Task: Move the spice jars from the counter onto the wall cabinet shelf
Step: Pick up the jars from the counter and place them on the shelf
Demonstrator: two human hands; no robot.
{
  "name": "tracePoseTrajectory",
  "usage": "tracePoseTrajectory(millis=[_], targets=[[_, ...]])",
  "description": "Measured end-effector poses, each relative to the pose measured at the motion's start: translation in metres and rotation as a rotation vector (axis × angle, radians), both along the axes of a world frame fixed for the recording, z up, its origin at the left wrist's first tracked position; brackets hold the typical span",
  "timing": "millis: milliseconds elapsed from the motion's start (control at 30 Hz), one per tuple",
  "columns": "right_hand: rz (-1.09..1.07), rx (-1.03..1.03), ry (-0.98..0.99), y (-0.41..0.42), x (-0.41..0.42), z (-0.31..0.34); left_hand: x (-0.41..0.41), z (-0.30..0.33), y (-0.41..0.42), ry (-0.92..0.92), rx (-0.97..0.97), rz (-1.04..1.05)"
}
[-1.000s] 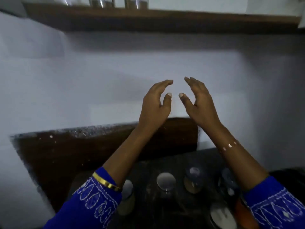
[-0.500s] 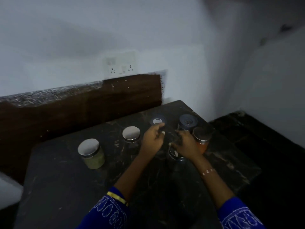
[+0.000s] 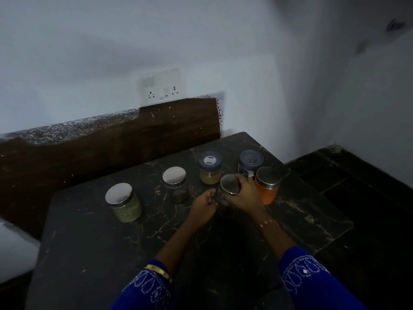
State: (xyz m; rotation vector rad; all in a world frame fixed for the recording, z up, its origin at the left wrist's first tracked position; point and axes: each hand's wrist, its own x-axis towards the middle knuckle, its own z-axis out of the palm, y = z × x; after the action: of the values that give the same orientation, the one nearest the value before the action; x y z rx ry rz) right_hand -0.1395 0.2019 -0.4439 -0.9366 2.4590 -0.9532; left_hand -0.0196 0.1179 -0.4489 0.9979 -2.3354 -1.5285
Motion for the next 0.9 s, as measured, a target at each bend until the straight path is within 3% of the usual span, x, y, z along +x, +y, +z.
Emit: tracePoseTrajectory(millis=[133,333,433,567,700,900], targets=[[0.022,-0.212,0.048,-0.024,0.006,0.053,0.003,0.021,-0.009,0.224,-0.082,0.061],[0.044,-0.491,0.207,-0.054,0.032,0.138,-0.001,0.082,-0.030,0.443,-0.492,0.312],[0.148,-0.677,0.099,-0.063,0.040,0.176,0.002,0.125,-0.042,0.588,-0.545,0.485],[0.251,-0.835,-0.147,-0.064,0.031,0.220,0.019,0.184,-0.062,0.671,-0.384,0.473],[0.352,-0.840,-0.195,-0.069,0.029,0.239,0.036,0.231,-0.074,0.967,0.142,0.136],[0.479,-0.903,-0.192,-0.078,0.058,0.257,0.043,0.257,-0.090,1.064,0.286,0.167]])
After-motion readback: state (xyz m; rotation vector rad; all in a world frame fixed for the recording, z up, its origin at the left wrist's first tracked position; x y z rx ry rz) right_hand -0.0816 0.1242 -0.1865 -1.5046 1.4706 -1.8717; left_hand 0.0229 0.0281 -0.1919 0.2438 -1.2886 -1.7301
